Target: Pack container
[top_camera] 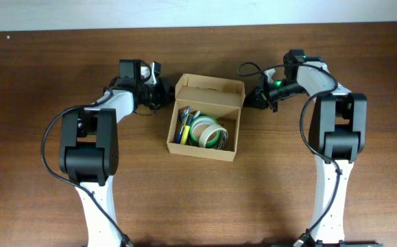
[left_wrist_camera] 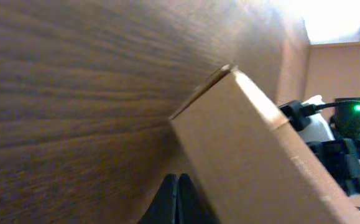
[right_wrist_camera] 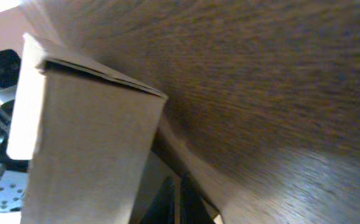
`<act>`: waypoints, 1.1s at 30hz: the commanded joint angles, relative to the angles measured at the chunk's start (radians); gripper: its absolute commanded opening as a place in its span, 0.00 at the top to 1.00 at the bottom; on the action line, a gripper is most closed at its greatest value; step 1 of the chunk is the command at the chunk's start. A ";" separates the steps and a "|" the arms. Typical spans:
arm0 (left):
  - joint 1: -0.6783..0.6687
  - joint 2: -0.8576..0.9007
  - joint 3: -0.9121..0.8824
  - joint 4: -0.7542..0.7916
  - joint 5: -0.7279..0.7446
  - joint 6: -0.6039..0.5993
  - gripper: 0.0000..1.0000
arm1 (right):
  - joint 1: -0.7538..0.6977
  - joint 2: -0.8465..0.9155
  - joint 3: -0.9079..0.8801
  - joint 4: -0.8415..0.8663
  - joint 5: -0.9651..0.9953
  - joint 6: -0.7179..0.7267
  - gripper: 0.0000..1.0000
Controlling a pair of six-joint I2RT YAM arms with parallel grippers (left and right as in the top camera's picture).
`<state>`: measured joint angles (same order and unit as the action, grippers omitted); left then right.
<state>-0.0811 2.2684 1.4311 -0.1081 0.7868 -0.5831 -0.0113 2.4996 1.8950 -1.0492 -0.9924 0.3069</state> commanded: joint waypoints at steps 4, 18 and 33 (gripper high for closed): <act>0.002 0.006 0.061 0.003 0.076 -0.016 0.98 | 0.036 0.045 0.003 0.021 -0.097 0.016 0.96; 0.005 0.006 0.083 0.004 0.135 -0.020 0.99 | 0.044 0.025 0.040 -0.001 -0.227 -0.035 0.96; 0.011 0.006 0.084 0.005 0.284 -0.024 0.83 | 0.044 0.016 0.248 -0.315 -0.200 -0.206 0.96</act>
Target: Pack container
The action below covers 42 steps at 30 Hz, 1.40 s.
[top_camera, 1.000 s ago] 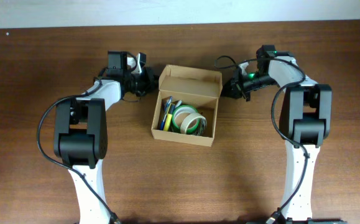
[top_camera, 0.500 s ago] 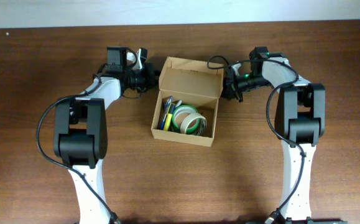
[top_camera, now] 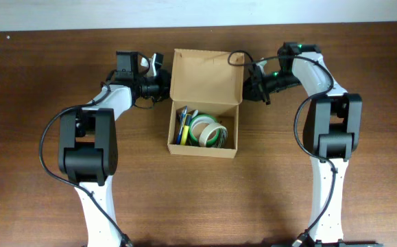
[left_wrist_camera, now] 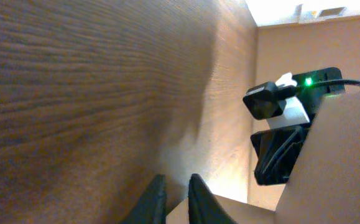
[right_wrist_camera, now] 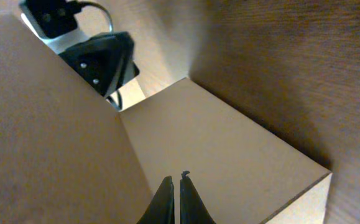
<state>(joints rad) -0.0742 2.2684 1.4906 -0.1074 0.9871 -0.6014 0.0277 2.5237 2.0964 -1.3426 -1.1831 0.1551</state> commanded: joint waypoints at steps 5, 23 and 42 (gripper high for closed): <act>0.019 0.006 0.026 0.031 0.206 -0.013 0.71 | 0.005 -0.008 0.079 -0.098 0.050 -0.088 0.96; 0.040 0.006 0.029 0.161 0.525 -0.117 0.66 | 0.005 -0.027 0.083 -0.346 0.119 -0.316 0.83; 0.035 0.005 0.029 0.161 0.587 -0.139 0.61 | 0.005 -0.171 0.195 -0.356 0.149 -0.296 0.54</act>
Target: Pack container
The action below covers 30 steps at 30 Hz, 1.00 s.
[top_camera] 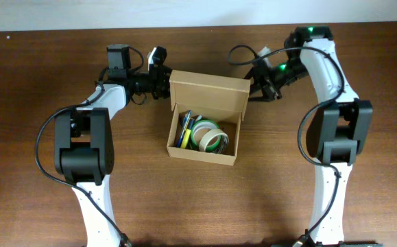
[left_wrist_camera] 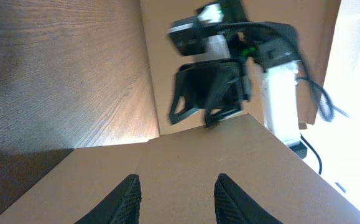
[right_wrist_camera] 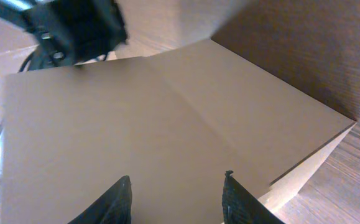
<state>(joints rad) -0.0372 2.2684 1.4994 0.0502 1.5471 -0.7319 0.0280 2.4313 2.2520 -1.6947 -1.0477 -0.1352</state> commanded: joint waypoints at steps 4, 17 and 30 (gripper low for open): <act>-0.005 0.003 0.020 0.003 0.027 -0.009 0.61 | 0.005 -0.125 0.047 -0.004 0.014 -0.002 0.50; -0.013 -0.082 0.020 0.013 0.027 -0.012 0.48 | 0.003 -0.276 0.047 -0.004 0.066 0.047 0.49; -0.046 -0.220 0.020 0.058 0.027 -0.012 0.48 | 0.003 -0.459 0.047 -0.004 0.172 0.092 0.48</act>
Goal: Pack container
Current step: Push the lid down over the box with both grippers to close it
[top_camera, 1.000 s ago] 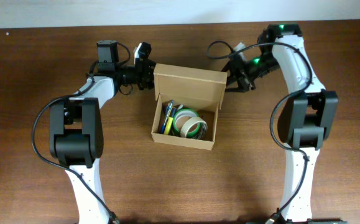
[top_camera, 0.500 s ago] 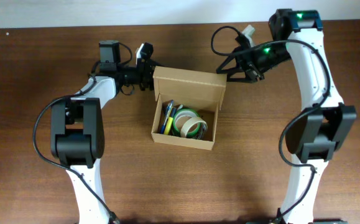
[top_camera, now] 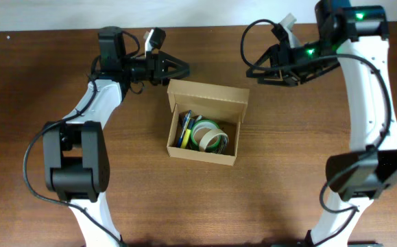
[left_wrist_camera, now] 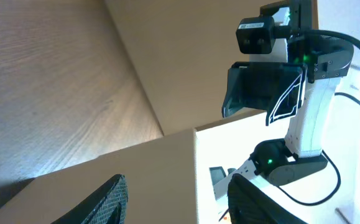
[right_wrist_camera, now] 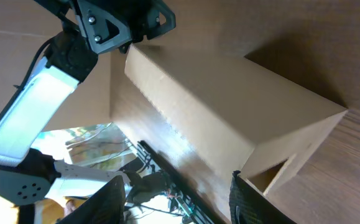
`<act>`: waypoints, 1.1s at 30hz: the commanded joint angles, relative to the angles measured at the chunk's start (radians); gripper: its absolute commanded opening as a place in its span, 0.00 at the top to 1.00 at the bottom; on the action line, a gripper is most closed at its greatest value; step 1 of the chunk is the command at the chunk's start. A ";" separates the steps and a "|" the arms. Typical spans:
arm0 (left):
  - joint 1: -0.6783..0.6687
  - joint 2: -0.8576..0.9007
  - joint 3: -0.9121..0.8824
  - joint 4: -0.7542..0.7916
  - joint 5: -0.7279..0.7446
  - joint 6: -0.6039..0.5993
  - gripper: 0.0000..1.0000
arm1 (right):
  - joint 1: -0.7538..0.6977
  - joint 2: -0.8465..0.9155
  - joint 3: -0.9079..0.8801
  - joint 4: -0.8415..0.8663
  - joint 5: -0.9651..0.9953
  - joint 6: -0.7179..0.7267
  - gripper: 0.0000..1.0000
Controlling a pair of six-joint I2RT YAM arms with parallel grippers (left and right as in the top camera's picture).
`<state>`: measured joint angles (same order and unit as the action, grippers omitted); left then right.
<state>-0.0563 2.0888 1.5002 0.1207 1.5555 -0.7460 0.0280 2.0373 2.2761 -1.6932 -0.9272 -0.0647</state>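
The open cardboard box (top_camera: 203,156) sits mid-table holding rolls of tape (top_camera: 209,134) and pens (top_camera: 184,127). Its back flap (top_camera: 208,94) leans forward over the rear of the opening. My left gripper (top_camera: 177,68) hovers open just behind the box's back left corner, clear of the cardboard. My right gripper (top_camera: 256,68) is open off the back right corner, raised above the table. The left wrist view shows the left gripper (left_wrist_camera: 178,182) spread wide over the flap (left_wrist_camera: 136,177). In the right wrist view the right gripper (right_wrist_camera: 178,179) is open, with the box (right_wrist_camera: 229,121) below.
The brown wooden table (top_camera: 308,178) surrounds the box. A white wall edge (top_camera: 198,12) runs along the back. Both arm bases stand at the front left and front right. Cables loop near each wrist.
Both grippers were open against the flap's back corners and now stand away from the box. The right arm is higher and farther right. The flap leans a little farther over the opening.
Both grippers were shut low at the back corners of the box. Then they were at the side edges of the flap, which was spread out behind the box. Later they were open with the flap tipped forward, and now they are clear of the box.
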 commanded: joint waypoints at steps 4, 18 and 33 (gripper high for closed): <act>-0.074 -0.041 0.019 -0.097 0.019 0.042 0.48 | 0.003 -0.108 0.023 -0.006 0.062 0.034 0.48; -0.138 -0.041 0.019 -0.691 0.012 0.508 0.48 | 0.003 -0.205 0.023 -0.005 0.232 0.092 0.49; -0.190 -0.415 0.121 -1.270 -1.172 0.831 0.43 | 0.007 -0.231 0.023 -0.006 0.458 0.093 0.49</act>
<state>-0.2237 1.8099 1.5551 -1.1118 0.7719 0.0055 0.0280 1.8484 2.2780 -1.6928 -0.5331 0.0261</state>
